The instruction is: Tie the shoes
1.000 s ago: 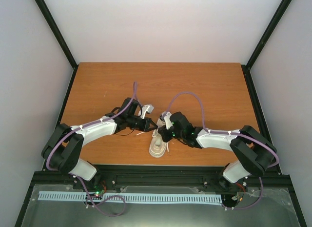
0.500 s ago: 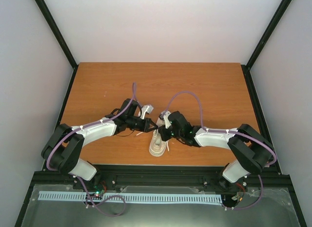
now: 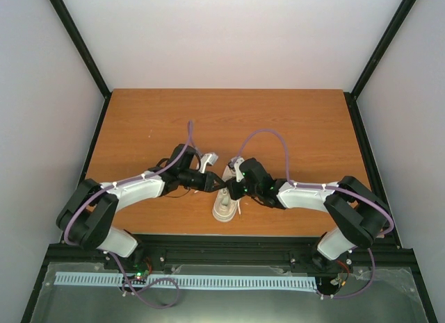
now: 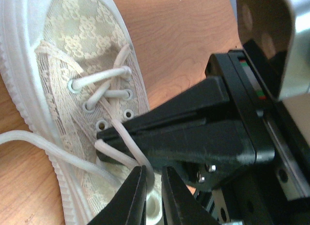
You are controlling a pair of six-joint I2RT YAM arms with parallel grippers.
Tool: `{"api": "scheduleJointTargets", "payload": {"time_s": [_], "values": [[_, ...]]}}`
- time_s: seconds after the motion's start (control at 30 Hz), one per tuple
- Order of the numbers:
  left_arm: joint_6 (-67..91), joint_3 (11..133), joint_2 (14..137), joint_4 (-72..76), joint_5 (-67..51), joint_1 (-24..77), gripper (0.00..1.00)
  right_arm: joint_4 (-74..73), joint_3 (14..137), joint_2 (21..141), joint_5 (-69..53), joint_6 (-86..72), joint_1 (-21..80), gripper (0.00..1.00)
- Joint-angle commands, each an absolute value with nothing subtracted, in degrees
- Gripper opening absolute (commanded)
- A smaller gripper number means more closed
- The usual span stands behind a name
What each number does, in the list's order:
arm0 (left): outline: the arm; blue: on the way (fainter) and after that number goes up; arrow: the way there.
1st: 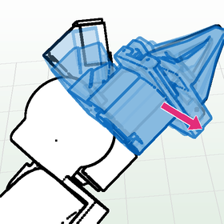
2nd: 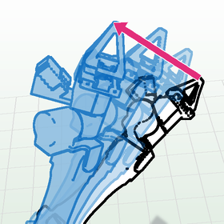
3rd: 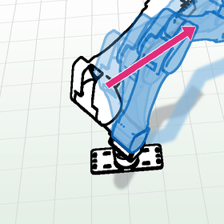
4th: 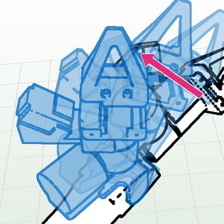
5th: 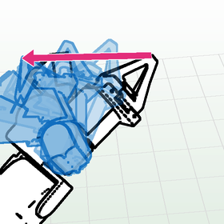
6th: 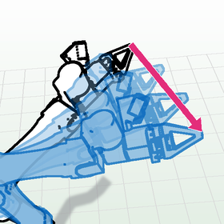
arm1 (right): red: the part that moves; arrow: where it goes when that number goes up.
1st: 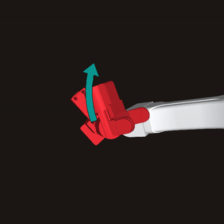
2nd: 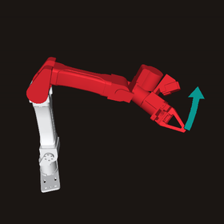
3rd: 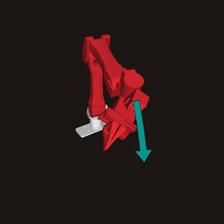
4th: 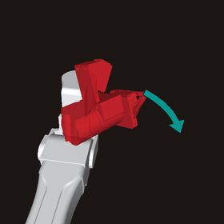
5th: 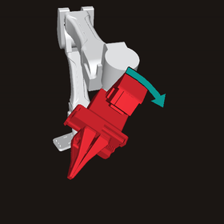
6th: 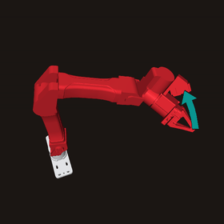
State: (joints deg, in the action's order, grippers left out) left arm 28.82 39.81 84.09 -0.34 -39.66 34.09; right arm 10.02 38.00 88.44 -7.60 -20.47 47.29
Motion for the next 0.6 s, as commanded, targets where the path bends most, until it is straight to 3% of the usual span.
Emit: {"api": "scheduleJointTargets", "payload": {"time_s": [0.0,0.2,0.27,0.57], "values": [[29.4,39.6,81.1,-0.1,-38.8,34.5,0.25,10.0,37.2,88.0,-4.9,-21.1,46.9,0.03],[30.3,40.0,78.8,-2.9,-32.0,32.5,0.41,10.4,36.4,87.3,-5.5,-21.0,46.9,0.03],[31.1,40.7,79.4,-4.3,-30.6,31.5,0.41,10.6,36.4,87.3,-5.8,-20.9,46.9,0.03],[32.8,42.8,86.2,-4.3,-34.0,30.3,0.26,10.8,36.8,87.6,-6.3,-20.7,46.9,0.03]]}}
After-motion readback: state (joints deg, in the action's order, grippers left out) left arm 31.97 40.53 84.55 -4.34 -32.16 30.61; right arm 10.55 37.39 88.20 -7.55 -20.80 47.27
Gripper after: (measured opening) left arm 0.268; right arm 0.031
